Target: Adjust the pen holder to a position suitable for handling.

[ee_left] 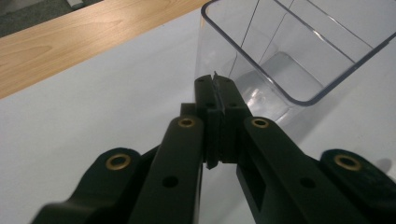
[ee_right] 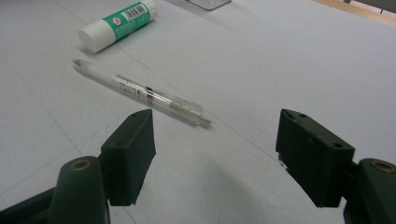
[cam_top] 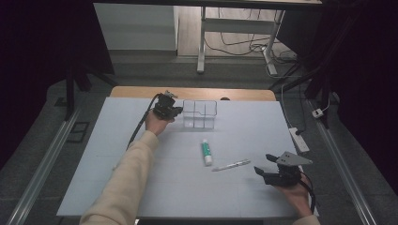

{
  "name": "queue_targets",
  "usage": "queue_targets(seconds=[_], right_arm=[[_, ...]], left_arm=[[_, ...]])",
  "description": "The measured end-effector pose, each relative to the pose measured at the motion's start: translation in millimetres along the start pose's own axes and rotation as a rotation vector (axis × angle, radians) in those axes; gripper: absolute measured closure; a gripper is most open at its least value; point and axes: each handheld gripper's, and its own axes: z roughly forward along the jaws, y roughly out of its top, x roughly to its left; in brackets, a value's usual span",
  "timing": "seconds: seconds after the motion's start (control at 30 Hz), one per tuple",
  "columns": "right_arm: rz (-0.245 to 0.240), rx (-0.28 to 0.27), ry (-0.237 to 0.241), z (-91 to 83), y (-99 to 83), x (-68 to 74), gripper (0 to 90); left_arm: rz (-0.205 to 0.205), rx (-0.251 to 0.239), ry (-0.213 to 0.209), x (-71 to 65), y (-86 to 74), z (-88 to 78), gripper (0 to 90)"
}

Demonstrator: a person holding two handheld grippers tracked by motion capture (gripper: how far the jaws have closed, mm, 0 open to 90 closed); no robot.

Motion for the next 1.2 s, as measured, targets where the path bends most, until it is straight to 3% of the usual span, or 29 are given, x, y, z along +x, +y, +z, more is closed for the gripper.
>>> queue_targets(seconds=[1.2], right_arm=[[0.003,0.002,0.011,0.0,-0.6,0.2,27.7]], left_arm=[[0.052,0.01,-0.031,-27.9,21.5,17.4,89.0]])
